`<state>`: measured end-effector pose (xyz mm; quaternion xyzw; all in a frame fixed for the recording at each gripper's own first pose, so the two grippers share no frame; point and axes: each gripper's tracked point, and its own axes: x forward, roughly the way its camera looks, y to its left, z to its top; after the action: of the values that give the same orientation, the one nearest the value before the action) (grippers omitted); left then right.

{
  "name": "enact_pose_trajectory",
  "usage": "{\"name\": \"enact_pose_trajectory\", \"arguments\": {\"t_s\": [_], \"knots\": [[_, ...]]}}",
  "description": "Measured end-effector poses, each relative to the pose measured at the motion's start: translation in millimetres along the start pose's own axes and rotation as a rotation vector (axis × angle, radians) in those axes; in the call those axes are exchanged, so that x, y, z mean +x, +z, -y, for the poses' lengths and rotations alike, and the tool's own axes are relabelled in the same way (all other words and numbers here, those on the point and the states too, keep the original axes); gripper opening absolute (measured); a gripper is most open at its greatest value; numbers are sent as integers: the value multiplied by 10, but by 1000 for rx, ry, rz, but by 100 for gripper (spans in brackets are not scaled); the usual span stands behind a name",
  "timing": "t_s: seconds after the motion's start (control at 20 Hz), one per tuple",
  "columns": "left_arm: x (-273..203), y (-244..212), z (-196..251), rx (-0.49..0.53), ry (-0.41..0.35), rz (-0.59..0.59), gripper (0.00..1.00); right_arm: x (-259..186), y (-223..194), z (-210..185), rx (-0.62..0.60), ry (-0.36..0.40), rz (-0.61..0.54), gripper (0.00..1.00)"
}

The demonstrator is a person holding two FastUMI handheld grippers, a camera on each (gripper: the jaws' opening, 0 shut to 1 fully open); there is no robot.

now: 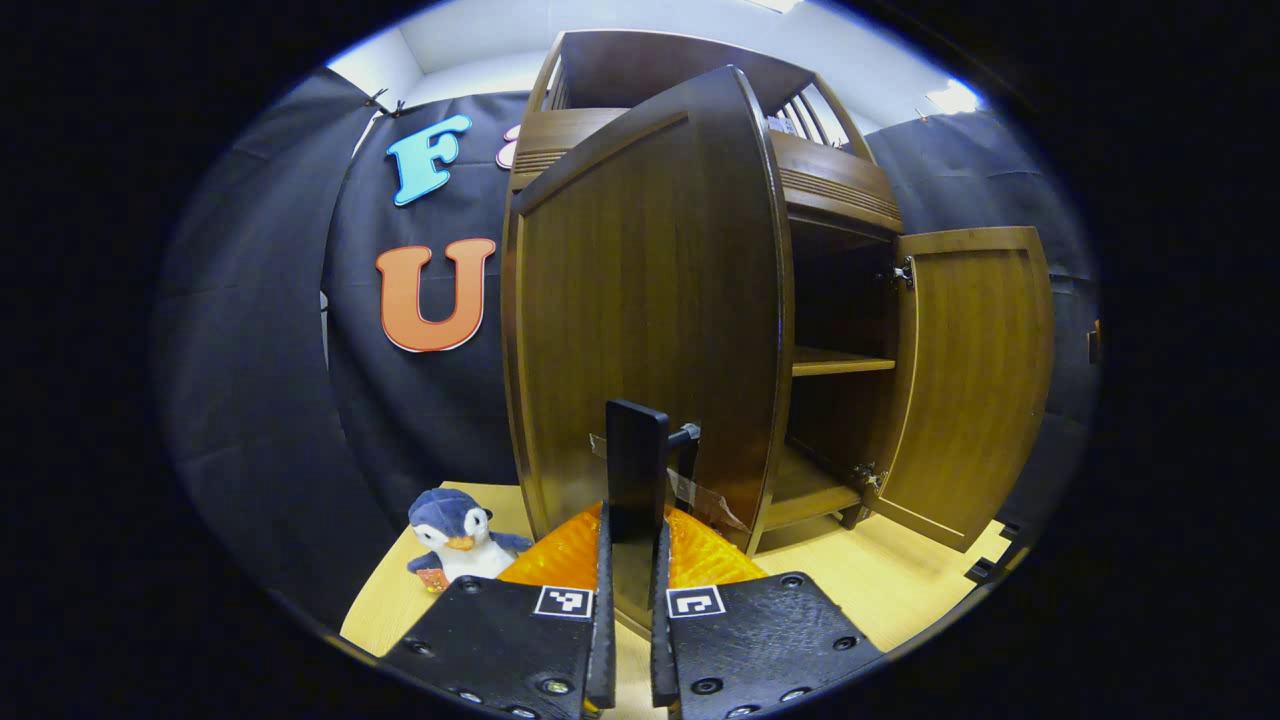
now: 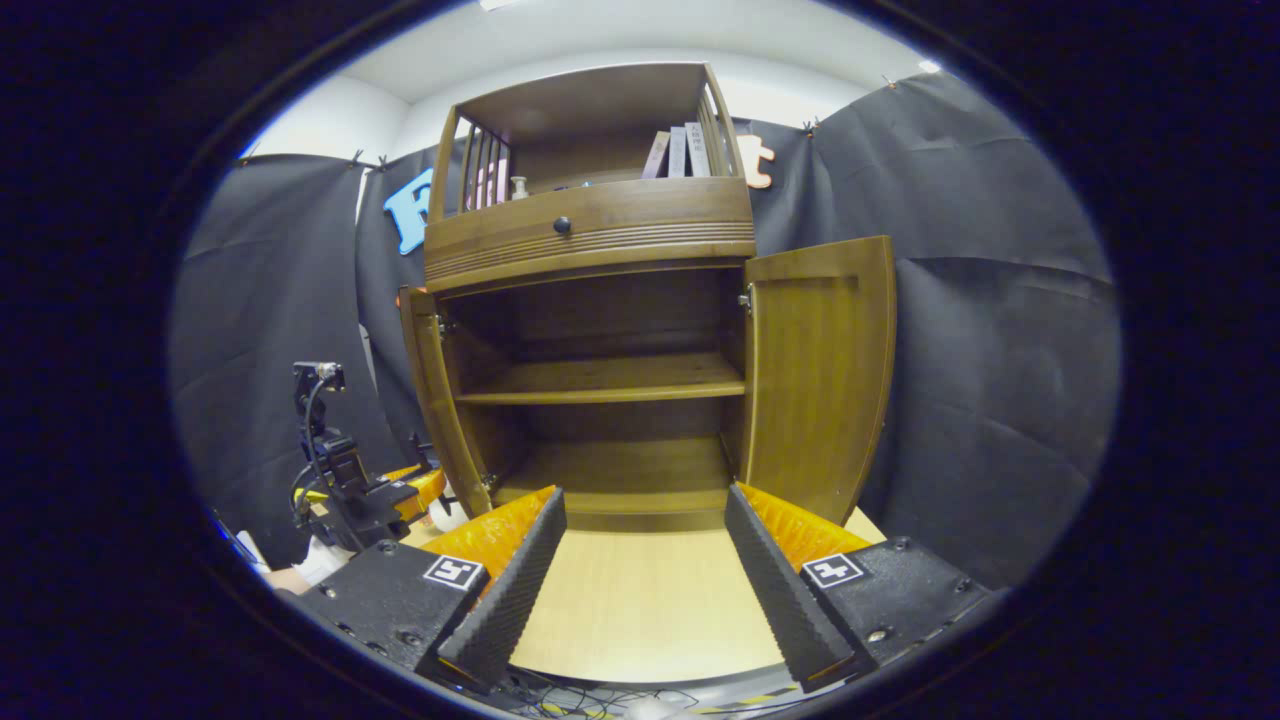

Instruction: Open the right door of the double-door shoe cabinet with the right hand, and open the left door with the left hand.

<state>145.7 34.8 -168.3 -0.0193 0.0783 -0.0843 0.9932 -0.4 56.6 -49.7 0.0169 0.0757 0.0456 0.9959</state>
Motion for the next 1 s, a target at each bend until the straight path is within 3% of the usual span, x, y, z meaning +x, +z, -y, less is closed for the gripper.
{"name": "enact_pose_trajectory", "arguments": {"t_s": [0.05,0.55,1.0], "knots": [[-17,3,-11,-16,0,7,4,1,-5,-4,-1,3,0,100],[-245,-35,-475,4,15,17,0,32,-64,-99,-12,50,-26,100],[-317,-44,-886,18,-50,28,0,41,-146,-259,-8,94,-53,100]]}}
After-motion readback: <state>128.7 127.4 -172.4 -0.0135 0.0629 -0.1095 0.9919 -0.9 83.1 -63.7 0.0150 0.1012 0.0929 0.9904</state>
